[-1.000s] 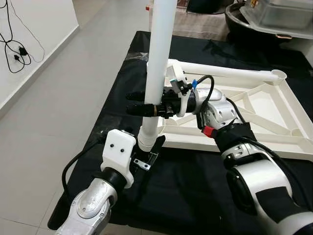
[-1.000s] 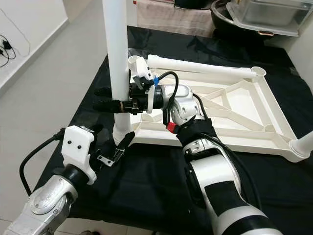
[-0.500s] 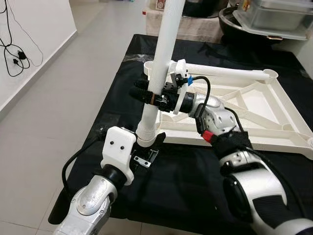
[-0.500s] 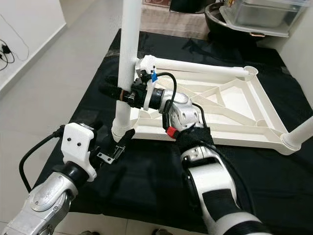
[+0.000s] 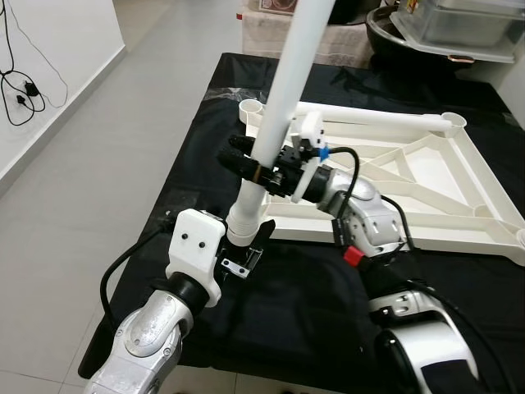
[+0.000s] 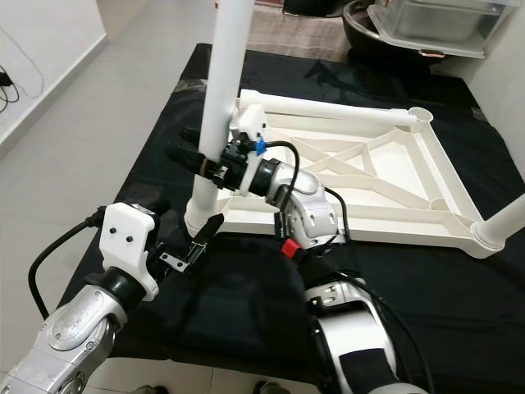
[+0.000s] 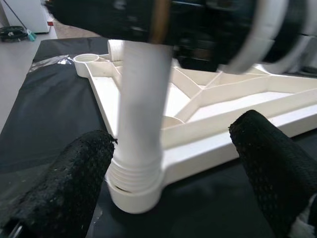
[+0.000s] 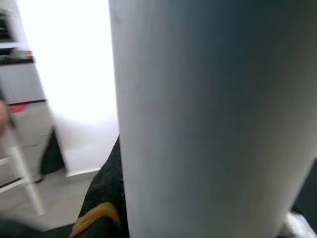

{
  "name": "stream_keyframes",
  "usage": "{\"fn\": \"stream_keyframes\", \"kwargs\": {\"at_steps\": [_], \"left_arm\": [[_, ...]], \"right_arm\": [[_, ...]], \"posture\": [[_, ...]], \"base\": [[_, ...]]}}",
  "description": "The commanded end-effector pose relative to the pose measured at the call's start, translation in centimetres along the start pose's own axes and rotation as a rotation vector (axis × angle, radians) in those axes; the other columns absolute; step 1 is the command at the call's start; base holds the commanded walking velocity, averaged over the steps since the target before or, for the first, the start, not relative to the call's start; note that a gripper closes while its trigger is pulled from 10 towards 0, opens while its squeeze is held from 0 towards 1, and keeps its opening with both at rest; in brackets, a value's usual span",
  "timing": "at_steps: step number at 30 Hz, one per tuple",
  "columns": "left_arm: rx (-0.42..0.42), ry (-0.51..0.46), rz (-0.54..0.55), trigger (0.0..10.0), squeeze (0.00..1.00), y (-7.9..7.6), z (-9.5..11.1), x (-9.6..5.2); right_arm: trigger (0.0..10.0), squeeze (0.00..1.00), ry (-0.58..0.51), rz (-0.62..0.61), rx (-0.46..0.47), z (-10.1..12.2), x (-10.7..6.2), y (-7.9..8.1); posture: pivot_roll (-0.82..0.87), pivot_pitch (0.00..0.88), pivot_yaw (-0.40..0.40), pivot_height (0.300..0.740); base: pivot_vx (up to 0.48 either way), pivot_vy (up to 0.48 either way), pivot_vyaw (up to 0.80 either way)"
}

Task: Building children table

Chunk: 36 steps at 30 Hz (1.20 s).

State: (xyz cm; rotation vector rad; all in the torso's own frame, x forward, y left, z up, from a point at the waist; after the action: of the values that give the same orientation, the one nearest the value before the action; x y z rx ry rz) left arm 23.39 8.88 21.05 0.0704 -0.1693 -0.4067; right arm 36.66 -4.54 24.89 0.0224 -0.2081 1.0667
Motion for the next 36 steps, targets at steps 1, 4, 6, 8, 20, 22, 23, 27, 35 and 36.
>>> {"fn": "stream_keyframes", "kwargs": {"at_steps": [1,4,6,8,20,22,23,27,35,36], "left_arm": [[0.000,0.012,-0.005,10.0,0.00,0.0,-0.4,0.0],[0.003,0.012,-0.007,10.0,0.00,0.0,-0.4,0.0],[0.003,0.012,-0.007,10.0,0.00,0.0,-0.4,0.0],[0.006,0.012,-0.007,10.0,0.00,0.0,-0.4,0.0],[0.007,0.007,0.007,10.0,0.00,0.2,-0.3,0.1],[0.009,0.004,0.009,10.0,0.00,0.2,-0.3,0.2],[0.009,0.004,0.009,10.0,0.00,0.2,-0.3,0.2],[0.015,0.000,0.007,10.0,0.00,0.4,-0.3,0.3],[0.018,-0.005,0.017,10.0,0.00,0.6,-0.2,0.3],[0.018,-0.005,0.017,10.0,0.00,0.6,-0.2,0.3]], "right_arm": [[10.0,0.00,0.272,-0.139,0.067,-5.9,-1.5,-0.7],[10.0,0.00,0.322,-0.183,0.053,-6.6,-1.6,-0.6],[10.0,0.00,0.322,-0.183,0.053,-6.6,-1.6,-0.6],[10.0,0.00,0.361,-0.228,0.027,-6.9,-1.7,-0.9],[10.0,0.00,0.366,-0.313,0.031,-6.3,-1.5,-1.7],[10.0,0.00,0.413,-0.465,0.003,-6.5,-2.2,-3.2],[10.0,0.00,0.413,-0.465,0.003,-6.5,-2.2,-3.2],[10.0,0.00,0.431,-0.654,0.014,-6.9,-3.0,-3.4],[10.0,0.00,0.440,-0.885,0.015,-7.5,-4.2,-2.9],[10.0,0.00,0.440,-0.885,0.015,-7.5,-4.2,-2.9]], "posture": [[0.12,0.218,-0.080,0.740],[0.12,0.219,-0.081,0.740],[0.12,0.219,-0.081,0.740],[0.12,0.219,-0.084,0.740],[0.11,0.221,-0.085,0.740],[0.11,0.216,-0.087,0.740],[0.11,0.216,-0.087,0.740],[0.11,0.214,-0.088,0.740],[0.11,0.205,-0.084,0.740],[0.11,0.205,-0.084,0.740]], "base": [[0.000,0.000,0.00],[0.000,0.000,0.00],[0.000,0.000,0.00],[0.000,0.000,0.00],[0.000,0.000,0.00],[0.000,0.000,0.00],[0.000,0.000,0.00],[0.000,0.000,0.00],[0.000,0.000,0.00],[0.000,0.000,0.00]]}}
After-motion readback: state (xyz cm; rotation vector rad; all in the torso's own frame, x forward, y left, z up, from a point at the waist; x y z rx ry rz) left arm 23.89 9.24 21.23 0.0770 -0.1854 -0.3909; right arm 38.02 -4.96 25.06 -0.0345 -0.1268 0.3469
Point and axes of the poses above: a point about 5 cm out from each wrist's last joint towards the gripper, its own x axis pointing out of the wrist towards the gripper, its own z axis along the axis of the wrist's last joint, y = z × x, the point moved 2 cm from there along x, pointing out of the wrist towards the gripper, and after that the axes turned 1 degree about x, right-handed, at the moved point
